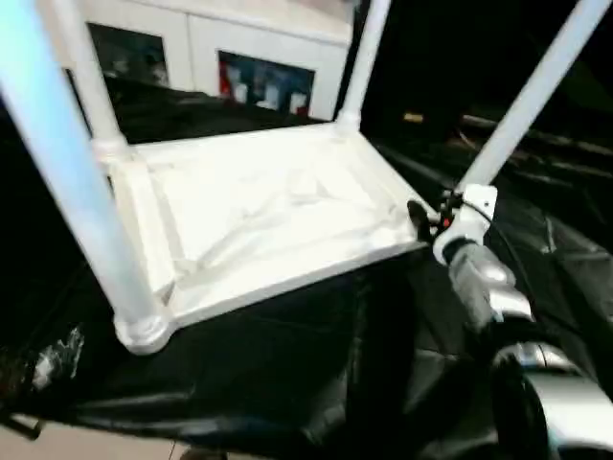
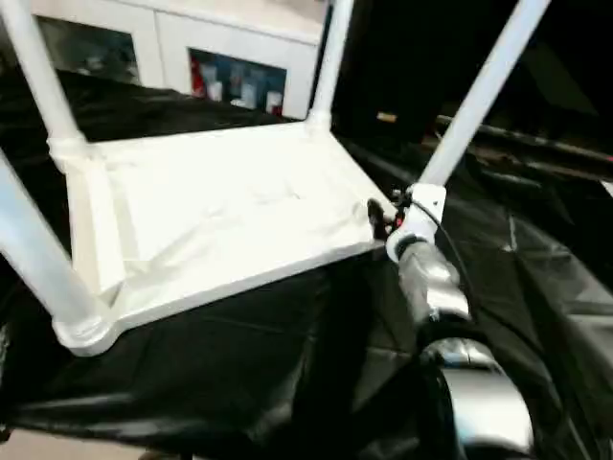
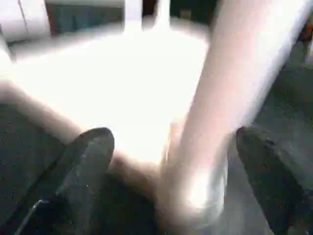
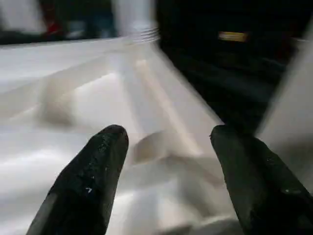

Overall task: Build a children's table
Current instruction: Rotate table base

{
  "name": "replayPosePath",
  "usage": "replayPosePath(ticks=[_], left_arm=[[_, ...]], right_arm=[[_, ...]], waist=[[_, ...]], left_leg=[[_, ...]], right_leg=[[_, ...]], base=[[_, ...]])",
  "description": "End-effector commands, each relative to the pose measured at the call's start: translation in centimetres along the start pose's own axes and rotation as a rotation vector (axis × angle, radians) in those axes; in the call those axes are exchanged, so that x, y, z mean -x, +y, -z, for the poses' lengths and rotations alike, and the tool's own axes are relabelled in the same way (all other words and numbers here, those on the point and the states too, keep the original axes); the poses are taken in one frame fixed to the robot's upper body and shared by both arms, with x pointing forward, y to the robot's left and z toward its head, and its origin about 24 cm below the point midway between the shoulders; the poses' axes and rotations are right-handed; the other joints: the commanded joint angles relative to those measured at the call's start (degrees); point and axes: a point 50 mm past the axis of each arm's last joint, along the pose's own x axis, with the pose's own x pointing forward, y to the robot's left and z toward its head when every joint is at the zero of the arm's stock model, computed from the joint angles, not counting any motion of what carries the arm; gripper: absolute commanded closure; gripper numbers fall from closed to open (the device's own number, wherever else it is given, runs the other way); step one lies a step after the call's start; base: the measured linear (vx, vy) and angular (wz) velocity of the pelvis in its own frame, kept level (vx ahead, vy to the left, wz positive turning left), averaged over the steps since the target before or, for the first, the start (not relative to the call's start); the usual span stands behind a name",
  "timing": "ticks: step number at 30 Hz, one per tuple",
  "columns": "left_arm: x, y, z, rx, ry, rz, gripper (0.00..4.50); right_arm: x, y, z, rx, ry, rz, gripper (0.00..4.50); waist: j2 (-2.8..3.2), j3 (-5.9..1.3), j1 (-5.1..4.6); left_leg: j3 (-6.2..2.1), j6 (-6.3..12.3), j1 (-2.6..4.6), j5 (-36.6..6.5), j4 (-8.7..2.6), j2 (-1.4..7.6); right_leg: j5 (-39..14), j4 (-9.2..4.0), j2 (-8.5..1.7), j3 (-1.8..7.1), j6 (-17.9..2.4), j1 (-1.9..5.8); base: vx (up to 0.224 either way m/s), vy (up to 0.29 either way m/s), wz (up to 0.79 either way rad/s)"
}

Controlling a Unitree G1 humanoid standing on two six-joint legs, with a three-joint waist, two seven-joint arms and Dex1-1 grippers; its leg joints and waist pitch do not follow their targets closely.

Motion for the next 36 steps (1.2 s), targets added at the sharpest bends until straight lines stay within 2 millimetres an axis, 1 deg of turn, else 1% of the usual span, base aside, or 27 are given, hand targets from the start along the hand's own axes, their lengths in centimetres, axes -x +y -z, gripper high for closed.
replayPosePath(ticks=[1,3,4,5,6,7,8,9,10,11,12,13,14,15,16,17,20,22,24,26,27,29,31,32,34,35,36], left_arm=[[-1.2,-0.7,-0.2,0.016,-0.050,0.034,0.04],[-2.7,-1.0,-0.6,0.026,-0.118,0.063,0.04],[-3.8,-1.4,-0.8,0.044,-0.156,0.095,0.04],[-3.8,-1.5,-0.8,0.045,-0.158,0.097,0.04],[-4.2,-1.5,-0.9,0.049,-0.169,0.107,0.04],[-4.5,-1.5,-1.0,0.052,-0.176,0.111,0.04],[-6.2,-1.7,-1.0,0.074,-0.198,0.146,0.04],[-6.8,-1.8,-0.9,0.076,-0.188,0.164,0.04],[-7.0,-1.8,-0.9,0.075,-0.179,0.174,0.04],[-7.4,-1.9,-0.8,0.078,-0.169,0.190,0.04],[-7.8,-2.0,-0.8,0.083,-0.165,0.205,0.04],[-8.1,-2.0,-0.8,0.089,-0.164,0.218,0.04],[-8.8,-2.2,-0.9,0.106,-0.157,0.242,0.04],[-9.4,-2.1,-0.9,0.111,-0.150,0.242,0.04],[-9.7,-2.1,-1.0,0.108,-0.149,0.249,0.04],[-10.7,-2.3,-1.2,0.105,-0.143,0.273,0.04],[-11.9,-2.8,-1.6,0.100,-0.146,0.331,0.04],[-13.1,-4.0,-2.2,0.113,-0.136,0.474,0.04],[-13.5,-5.4,-2.3,0.143,-0.094,0.616,0.04],[-13.5,-6.8,-2.5,0.177,-0.053,0.752,0.04],[-13.5,-7.1,-2.6,0.189,-0.047,0.776,0.04],[-13.9,-8.1,-3.0,0.210,-0.043,0.855,0.04],[-14.0,-8.4,-3.1,0.211,-0.044,0.871,0.04],[-14.3,-8.9,-3.4,0.219,-0.052,0.900,0.04],[-14.7,-9.7,-3.7,0.226,-0.067,0.941,0.04],[-15.2,-10.4,-4.0,0.236,-0.071,0.983,0.04],[-15.2,-10.4,-4.0,0.236,-0.071,0.983,0.04]], right_arm=[[0.4,-0.2,-0.1,0.045,-0.015,-0.021,1.38],[1.2,-0.5,0.1,0.040,-0.039,0.015,1.38],[1.9,-0.9,0.4,0.032,-0.057,0.063,1.38],[1.9,-0.9,0.4,0.031,-0.058,0.065,1.38],[2.2,-1.0,0.5,0.028,-0.066,0.086,1.38],[2.4,-1.1,0.5,0.026,-0.072,0.096,1.38],[3.8,-1.4,1.4,0.016,-0.087,0.142,1.38],[4.1,-1.5,1.8,0.014,-0.067,0.153,1.38],[4.1,-1.6,2.1,0.013,-0.050,0.157,1.38],[4.2,-1.7,2.5,0.020,-0.025,0.166,1.38],[4.2,-1.7,2.8,0.034,0.003,0.170,1.38],[4.1,-1.7,3.1,0.044,0.026,0.165,1.38],[4.0,-1.6,3.6,0.072,0.077,0.151,1.38],[3.9,-1.5,3.7,0.089,0.098,0.144,1.38],[3.8,-1.4,3.8,0.093,0.110,0.143,1.38],[3.5,-1.2,4.0,0.101,0.149,0.133,1.38],[3.0,-0.7,4.1,0.118,0.182,0.118,1.38],[1.9,0.9,3.9,0.128,0.200,0.035,1.38],[0.9,2.3,3.7,0.144,0.209,-0.032,1.38],[0.1,3.7,3.4,0.169,0.221,-0.104,1.38],[0.0,3.9,3.4,0.178,0.224,-0.118,1.38],[-0.6,4.8,3.2,0.198,0.234,-0.159,1.38],[-0.7,5.0,3.1,0.204,0.236,-0.166,1.38],[-0.9,5.3,3.0,0.208,0.238,-0.182,1.38],[-1.1,5.9,2.9,0.213,0.237,-0.202,1.38],[-1.3,6.4,2.9,0.212,0.240,-0.226,1.38],[-1.3,6.4,2.9,0.212,0.240,-0.226,1.38]], waist=[[1.70,-2.51,-0.22],[1.24,-2.50,-0.34],[1.12,-2.63,-0.32],[1.21,-2.60,-0.12],[1.01,-2.59,-0.36],[1.00,-2.68,-0.44],[1.59,-2.75,-0.33],[1.60,-2.69,-0.31],[1.38,-2.64,-0.50],[1.59,-2.70,-0.58],[1.82,-2.71,-0.65],[1.59,-2.74,-0.73],[1.66,-2.69,-0.83],[2.03,-2.59,-0.75],[1.86,-2.62,-0.74],[1.77,-2.50,-0.86],[1.78,-2.57,-0.76],[1.88,-2.74,-0.82],[1.72,-2.80,-1.00],[1.78,-2.90,-0.97],[1.78,-2.90,-0.97],[1.63,-3.01,-0.75],[1.69,-3.07,-0.62],[1.48,-3.23,-0.66],[1.57,-3.23,-0.52],[1.24,-3.35,-0.70],[1.32,-3.43,-0.64]], left_leg=[[-0.89,-3.44,1.44,-21.83,-4.93,1.37],[-0.91,-3.87,1.53,-22.62,-4.75,1.29],[-0.95,-4.20,1.79,-22.94,-4.62,1.29],[-0.92,-4.34,1.89,-22.98,-4.66,1.29],[-1.09,-4.41,1.60,-23.43,-4.75,1.19],[-1.18,-4.50,1.52,-23.75,-4.76,1.18],[-1.21,-4.76,1.72,-23.94,-4.69,1.15],[-1.11,-4.76,1.94,-24.52,-4.62,1.14],[-1.22,-4.52,1.81,-25.25,-4.62,0.98],[-1.39,-4.68,1.58,-25.34,-4.72,0.96],[-1.52,-5.03,1.60,-25.79,-4.79,1.01],[-1.46,-5.06,1.68,-26.18,-4.67,0.96],[-1.51,-5.16,1.71,-26.72,-4.60,0.90],[-1.42,-5.33,2.07,-27.68,-4.51,0.88],[-1.36,-5.24,2.23,-28.13,-4.38,0.87],[-1.61,-5.29,1.93,-28.39,-4.48,0.87],[-1.62,-5.54,1.99,-27.74,-4.40,0.89],[-1.66,-5.65,1.92,-27.01,-4.38,0.86],[-1.79,-5.90,1.52,-26.17,-4.53,0.99],[-1.59,-5.79,1.56,-25.24,-4.42,1.00],[-1.59,-5.79,1.56,-25.24,-4.42,1.00],[-1.09,-5.61,1.65,-21.44,-4.25,1.06],[-1.09,-5.41,1.40,-19.80,-4.29,1.00],[-0.96,-5.36,1.35,-18.47,-4.20,0.97],[-0.81,-5.25,1.40,-17.03,-4.08,0.98],[-0.79,-5.17,1.12,-16.05,-4.03,0.96],[-0.78,-5.06,1.07,-14.95,-3.97,0.91]], right_leg=[[-15.66,-3.59,-1.91,1.78,-8.03,0.90],[-18.91,-3.95,-1.90,1.81,-6.79,0.73],[-19.71,-4.03,-1.91,1.82,-6.39,0.50],[-19.91,-4.16,-1.90,1.87,-6.05,0.41],[-20.76,-4.12,-1.84,1.78,-5.77,0.53],[-21.55,-4.11,-1.88,1.71,-5.58,0.65],[-22.00,-4.32,-1.86,1.81,-4.52,0.43],[-22.06,-4.50,-1.73,1.80,-4.43,0.12],[-22.95,-4.49,-1.64,1.70,-4.50,0.20],[-23.51,-4.47,-1.79,1.63,-4.54,0.49],[-24.47,-4.57,-1.74,1.51,-4.27,0.40],[-24.82,-4.67,-1.68,1.47,-4.21,0.26],[-25.35,-4.68,-1.65,1.46,-4.45,0.22],[-26.09,-4.90,-1.53,1.43,-4.63,-0.19],[-26.26,-4.95,-1.60,1.43,-4.77,-0.32],[-27.42,-5.02,-1.75,1.33,-4.71,-0.02],[-27.63,-5.00,-1.97,1.33,-4.78,-0.01],[-26.88,-4.75,-2.04,1.31,-5.23,0.12],[-25.73,-4.34,-2.25,1.26,-6.09,0.47],[-24.03,-4.00,-2.31,1.37,-7.33,0.44],[-24.03,-4.00,-2.31,1.37,-7.33,0.44],[-18.76,-3.48,-2.05,1.58,-8.57,0.60],[-16.99,-3.23,-2.12,1.60,-8.86,1.00],[-15.46,-3.03,-1.99,1.55,-9.05,1.13],[-13.69,-2.85,-1.99,1.58,-9.57,1.20],[-12.90,-2.65,-2.05,1.57,-9.73,1.49],[-12.16,-2.57,-2.10,1.53,-9.89,1.67]], base=[[0.000,0.000,0.00],[0.000,0.000,0.00],[0.000,0.000,0.00],[0.000,0.000,0.00],[0.000,0.000,0.00],[0.000,0.000,0.00],[0.000,0.000,0.00],[0.000,0.000,0.00],[0.000,0.000,0.00],[0.000,0.000,0.00],[0.000,0.000,0.00],[0.000,0.000,0.00],[0.000,0.000,0.00],[0.000,0.000,0.00],[0.000,0.000,0.00],[0.000,0.000,0.00],[0.000,0.000,0.00],[0.000,0.000,0.00],[0.000,0.000,0.00],[0.000,0.000,0.00],[0.000,0.000,0.00],[0.000,0.000,0.00],[0.000,0.000,0.00],[0.000,0.000,0.00],[0.000,0.000,0.00],[0.000,0.000,0.00],[0.000,0.000,0.00]])
